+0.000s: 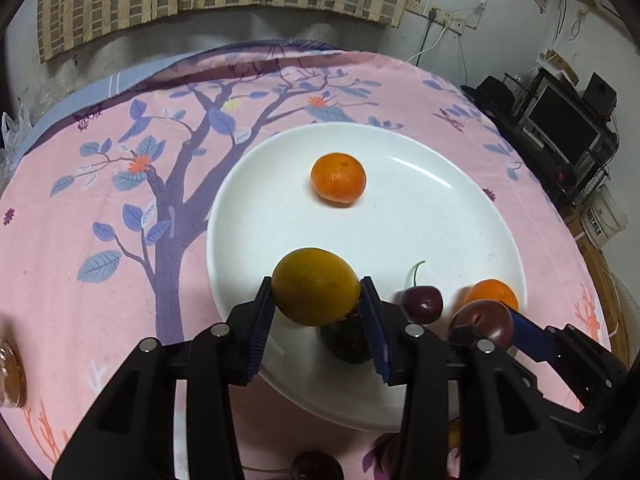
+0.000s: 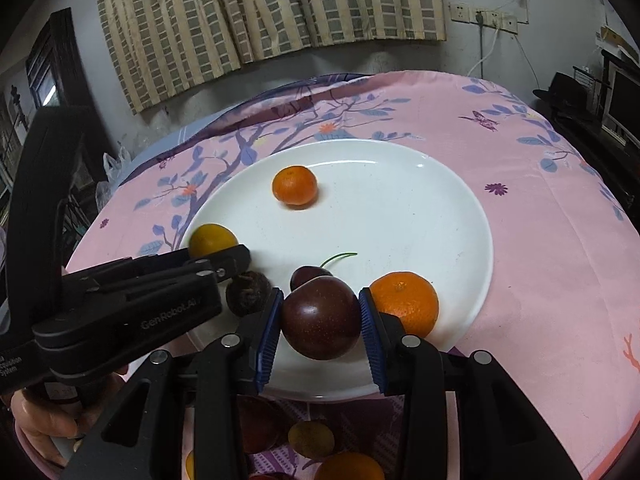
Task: Organize fruits
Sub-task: 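Release the yellow tomato and dark plum onto the plate with both tools, then grasp a mandarin with the right tool while the left tool grasps a mangosteen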
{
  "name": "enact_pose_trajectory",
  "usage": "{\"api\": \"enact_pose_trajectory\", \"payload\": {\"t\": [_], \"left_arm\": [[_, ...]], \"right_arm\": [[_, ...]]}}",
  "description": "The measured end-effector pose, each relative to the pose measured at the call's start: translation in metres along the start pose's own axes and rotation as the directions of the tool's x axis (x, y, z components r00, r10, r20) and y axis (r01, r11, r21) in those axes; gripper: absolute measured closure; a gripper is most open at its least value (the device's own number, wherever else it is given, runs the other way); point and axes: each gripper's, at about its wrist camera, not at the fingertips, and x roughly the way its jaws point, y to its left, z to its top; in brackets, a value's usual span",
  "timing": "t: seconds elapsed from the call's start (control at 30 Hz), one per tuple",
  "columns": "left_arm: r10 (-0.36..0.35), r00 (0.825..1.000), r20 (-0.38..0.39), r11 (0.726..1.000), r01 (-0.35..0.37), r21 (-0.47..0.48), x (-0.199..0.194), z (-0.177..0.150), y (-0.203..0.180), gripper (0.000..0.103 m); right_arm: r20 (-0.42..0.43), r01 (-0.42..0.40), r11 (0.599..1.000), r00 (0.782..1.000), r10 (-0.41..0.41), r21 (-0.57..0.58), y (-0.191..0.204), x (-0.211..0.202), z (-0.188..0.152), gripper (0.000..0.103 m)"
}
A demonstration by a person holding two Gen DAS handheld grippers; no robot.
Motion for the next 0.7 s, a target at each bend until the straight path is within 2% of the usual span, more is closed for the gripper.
{"api": "enact_pose_trajectory", "payload": {"t": [0.03, 0.07, 0.1, 0.2, 0.3, 0.37, 0.5, 0.57, 0.7], "left_arm": [[0.009, 1.0, 0.009, 1.0, -0.009, 0.003, -0.003, 0.0, -0.001, 0.048], [0.027, 0.999, 0.025, 1.0, -0.027, 0.007, -0.007, 0.0, -0.003, 0.033], [0.042, 0.998, 0.048, 0.999, -0.043, 0.009, -0.014, 0.0, -0.003, 0.026], [0.063, 0.992, 0.11, 0.997, -0.067, 0.034, -0.039, -0.003, -0.008, 0.016], [0.075, 0.986, 0.147, 0.995, -0.083, 0.048, -0.059, -0.012, -0.014, 0.012], [0.067, 0.986, 0.151, 0.996, -0.076, 0.05, -0.069, -0.022, -0.015, 0.011], [0.047, 0.988, 0.15, 0.997, -0.055, 0.054, -0.088, -0.05, -0.008, 0.01], [0.044, 0.986, 0.159, 0.997, -0.053, 0.053, -0.099, -0.067, 0.0, 0.008], [0.036, 0.989, 0.141, 0.999, -0.039, 0.016, -0.11, -0.101, 0.022, 0.007]], "right_arm": [[0.001, 0.006, 1.0, 1.0, -0.006, -0.005, 0.001, -0.001, -0.001, 0.062], [0.007, 0.009, 1.0, 1.0, -0.009, -0.007, 0.002, -0.004, -0.001, 0.062], [0.014, 0.005, 1.0, 1.0, -0.005, -0.014, 0.003, -0.008, -0.003, 0.062], [0.049, -0.002, 1.0, 0.999, 0.003, -0.022, 0.005, -0.022, -0.007, 0.06], [0.104, 0.001, 0.999, 0.995, 0.003, -0.038, 0.009, -0.044, -0.013, 0.059], [0.128, 0.007, 0.999, 0.992, -0.001, -0.047, 0.011, -0.058, -0.022, 0.054], [0.154, 0.005, 1.0, 0.988, 0.0, -0.029, 0.003, -0.082, -0.048, 0.052], [0.191, 0.015, 1.0, 0.981, -0.014, -0.002, -0.007, -0.102, -0.067, 0.043], [0.214, -0.001, 0.999, 0.977, -0.008, 0.043, -0.026, -0.132, -0.102, 0.037]]}}
